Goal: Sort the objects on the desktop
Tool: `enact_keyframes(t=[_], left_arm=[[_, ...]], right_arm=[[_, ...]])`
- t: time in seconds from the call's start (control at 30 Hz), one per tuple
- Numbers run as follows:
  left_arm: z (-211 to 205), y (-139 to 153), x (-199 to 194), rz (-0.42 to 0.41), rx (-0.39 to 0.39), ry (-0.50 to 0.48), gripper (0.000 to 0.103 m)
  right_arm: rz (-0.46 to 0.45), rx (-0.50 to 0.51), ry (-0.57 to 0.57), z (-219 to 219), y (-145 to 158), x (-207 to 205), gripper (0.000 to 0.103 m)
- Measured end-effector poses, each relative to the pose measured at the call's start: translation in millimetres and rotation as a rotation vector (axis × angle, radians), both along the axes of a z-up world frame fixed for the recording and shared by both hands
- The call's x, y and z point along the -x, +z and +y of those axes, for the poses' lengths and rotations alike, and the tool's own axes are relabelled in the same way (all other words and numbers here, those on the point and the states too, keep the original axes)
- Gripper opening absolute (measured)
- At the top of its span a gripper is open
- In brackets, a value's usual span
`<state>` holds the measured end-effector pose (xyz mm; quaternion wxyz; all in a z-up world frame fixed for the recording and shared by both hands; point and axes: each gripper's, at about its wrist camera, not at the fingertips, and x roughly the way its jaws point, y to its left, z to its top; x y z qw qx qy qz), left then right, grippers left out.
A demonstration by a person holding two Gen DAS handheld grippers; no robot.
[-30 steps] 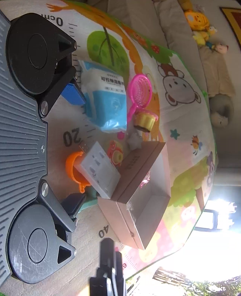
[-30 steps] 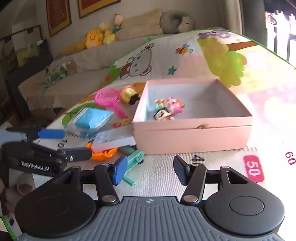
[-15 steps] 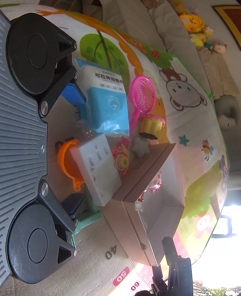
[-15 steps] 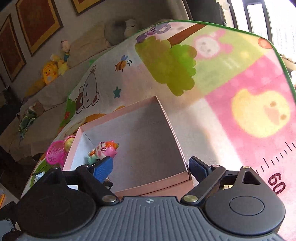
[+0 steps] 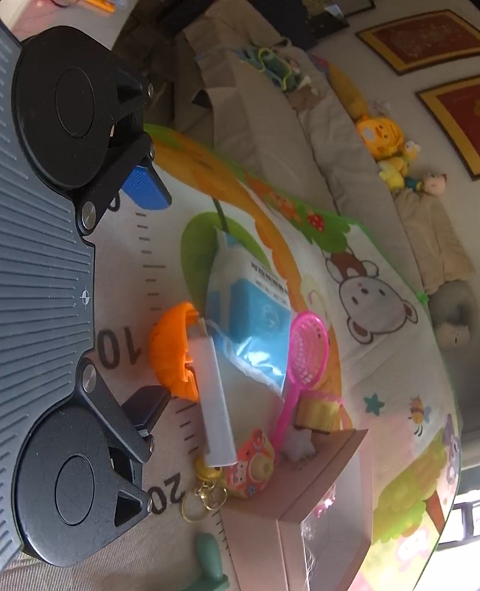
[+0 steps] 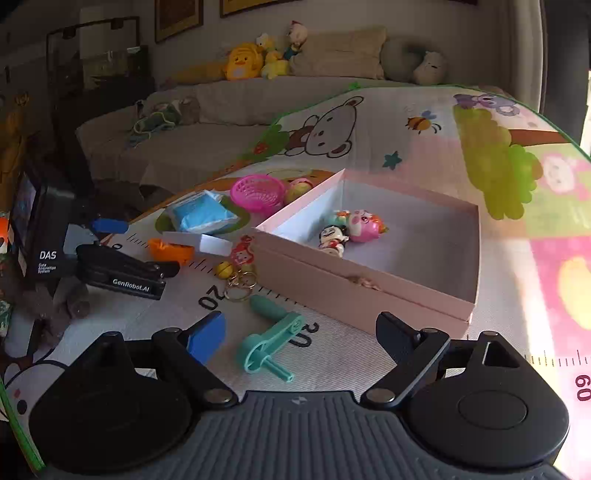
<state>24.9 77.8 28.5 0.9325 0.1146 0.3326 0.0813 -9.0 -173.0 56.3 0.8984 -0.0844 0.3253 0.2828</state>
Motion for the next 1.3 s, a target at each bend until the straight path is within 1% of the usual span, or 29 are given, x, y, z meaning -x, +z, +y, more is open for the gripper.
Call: enact_keyframes(t=[0.03, 0.07, 0.1, 0.13, 0.17, 0.2, 0.23, 0.27, 0.37, 0.4, 0.47, 0.57, 0.67, 0.7, 0.73, 0.77, 0.8, 0.83, 0.9, 1.0, 1.03, 1.07, 1.13, 1.17, 1.2, 1.23, 1.27, 1.3], left_arm=[[4.5, 3.2, 1.5, -0.004, 0.026, 0.000, 0.103], [8.6, 7.0, 4.7, -0.011, 0.067, -0.013, 0.103], [12.5, 10.3, 8.0, -0.015, 0.114, -0.037, 0.103], [15.2, 13.0, 10.9, -0.014, 0.161, -0.067, 0.103], [15.6, 14.7, 13.7, -0.011, 0.206, -0.098, 0.103], [15.1, 15.7, 15.4, -0.009, 0.237, -0.122, 0.103], [13.5, 16.5, 16.1, -0.008, 0.247, -0.134, 0.103], [9.1, 16.2, 16.7, -0.011, 0.248, -0.145, 0.103], [-4.6, 15.6, 10.0, -0.032, 0.227, -0.153, 0.103], [-8.8, 15.7, 6.7, -0.038, 0.220, -0.155, 0.103], [-18.1, 14.6, -2.6, -0.045, 0.206, -0.168, 0.103], [-28.6, 10.1, -16.2, -0.031, 0.181, -0.168, 0.103], [-33.3, 6.5, -25.6, -0.015, 0.161, -0.149, 0.103], [-33.9, 6.0, -26.9, -0.010, 0.159, -0.151, 0.100], [-34.9, 5.1, -27.4, -0.004, 0.154, -0.152, 0.088], [-35.6, 4.4, -27.0, 0.000, 0.145, -0.148, 0.083], [-35.8, 4.4, -26.5, 0.000, 0.138, -0.149, 0.084], [-35.6, 4.4, -25.8, 0.001, 0.136, -0.155, 0.084], [-35.6, 4.8, -23.5, 0.001, 0.129, -0.165, 0.083], [-37.4, 9.6, -14.0, -0.029, 0.111, -0.174, 0.083], [-40.1, 15.0, -5.9, -0.061, 0.097, -0.194, 0.083], [-43.9, 21.8, 3.7, -0.091, 0.085, -0.235, 0.083], [-50.3, 36.0, 25.0, -0.132, 0.093, -0.351, 0.083], [-53.2, 42.2, 35.2, -0.140, 0.109, -0.413, 0.084], [-55.7, 46.5, 43.9, -0.137, 0.122, -0.463, 0.086], [-57.2, 48.4, 51.1, -0.129, 0.129, -0.499, 0.094], [-58.4, 48.2, 57.9, -0.121, 0.131, -0.521, 0.098], [-58.9, 46.2, 63.2, -0.106, 0.132, -0.537, 0.098]], right_arm=[[0.012, 0.006, 0.015, 6.5, -5.3, -0.5, 0.088], [0.018, 0.016, 0.020, 13.2, -10.5, -1.5, 0.084], [0.022, 0.027, 0.016, 19.5, -15.9, -4.3, 0.078], [0.032, 0.032, 0.011, 23.7, -20.3, -8.6, 0.074], [0.047, 0.029, 0.005, 26.8, -24.4, -13.0, 0.066], [0.067, 0.025, -0.004, 28.4, -28.1, -17.1, 0.060], [0.089, 0.024, -0.012, 28.4, -31.3, -22.5, 0.046], [0.104, 0.028, -0.028, 27.7, -33.6, -24.2, 0.034], [0.118, 0.014, -0.055, 17.0, -33.6, -19.0, 0.026], [0.120, 0.009, -0.066, 12.3, -32.9, -15.9, 0.025], [0.119, -0.003, -0.098, -0.1, -32.3, -6.8, 0.024], [0.114, -0.025, -0.143, -17.6, -32.2, 7.7, 0.024], [0.090, -0.046, -0.178, -29.1, -34.6, 20.4, 0.025], [0.077, -0.055, -0.186, -31.9, -35.9, 24.0, 0.028], [0.067, -0.060, -0.193, -33.4, -37.5, 26.7, 0.030], [0.060, -0.066, -0.201, -35.0, -39.2, 28.1, 0.034], [0.058, -0.078, -0.215, -37.5, -41.5, 28.5, 0.040], [0.063, -0.093, -0.225, -39.9, -43.4, 28.1, 0.042], [0.063, -0.140, -0.234, -44.4, -45.4, 28.9, 0.045], [0.062, -0.160, -0.237, -44.8, -46.2, 28.1, 0.047], [0.062, -0.164, -0.238, -45.3, -46.0, 27.8, 0.048], [0.064, -0.169, -0.241, -46.2, -46.1, 27.8, 0.048], [0.064, -0.174, -0.246, -46.8, -45.9, 27.4, 0.050], [0.063, -0.175, -0.249, -46.9, -45.7, 27.3, 0.056], [0.059, -0.174, -0.256, -46.7, -45.4, 27.4, 0.066], [0.055, -0.171, -0.270, -47.2, -45.2, 27.4, 0.071], [0.053, -0.174, -0.281, -48.3, -45.1, 27.2, 0.077], [0.056, -0.182, -0.285, -49.6, -45.3, 27.0, 0.077]])
